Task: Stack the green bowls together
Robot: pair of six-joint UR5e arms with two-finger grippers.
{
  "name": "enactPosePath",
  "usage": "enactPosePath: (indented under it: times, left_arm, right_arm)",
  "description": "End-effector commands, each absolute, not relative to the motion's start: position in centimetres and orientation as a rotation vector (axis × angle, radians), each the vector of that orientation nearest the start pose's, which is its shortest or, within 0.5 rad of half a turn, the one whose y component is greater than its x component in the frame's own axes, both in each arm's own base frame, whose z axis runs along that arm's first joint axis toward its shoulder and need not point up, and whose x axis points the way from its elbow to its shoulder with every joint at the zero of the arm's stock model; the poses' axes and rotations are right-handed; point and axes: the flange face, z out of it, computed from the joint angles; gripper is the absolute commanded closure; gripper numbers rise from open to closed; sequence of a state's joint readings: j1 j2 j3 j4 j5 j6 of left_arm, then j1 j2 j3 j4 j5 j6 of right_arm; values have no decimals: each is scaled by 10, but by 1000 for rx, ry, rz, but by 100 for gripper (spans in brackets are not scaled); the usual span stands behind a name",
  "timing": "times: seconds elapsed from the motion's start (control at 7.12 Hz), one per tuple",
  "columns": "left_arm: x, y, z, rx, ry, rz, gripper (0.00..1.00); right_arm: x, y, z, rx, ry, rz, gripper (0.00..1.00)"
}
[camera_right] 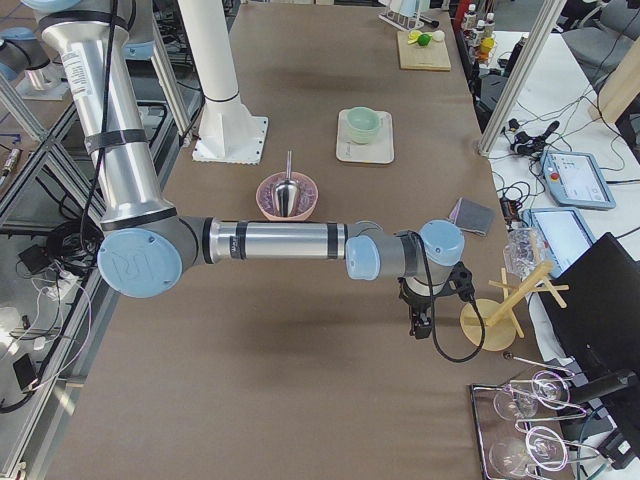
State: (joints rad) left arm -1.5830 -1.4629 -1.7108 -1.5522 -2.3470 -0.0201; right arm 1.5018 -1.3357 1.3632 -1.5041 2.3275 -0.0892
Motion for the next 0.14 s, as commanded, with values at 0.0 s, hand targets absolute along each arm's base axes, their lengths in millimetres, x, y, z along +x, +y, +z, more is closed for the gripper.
enactPosePath:
  times: [0.0]
  left_arm:
    - [-68,-447,643,7,776,-32,1]
  right_arm:
    - [23,-600,626,93,-771,-183,0]
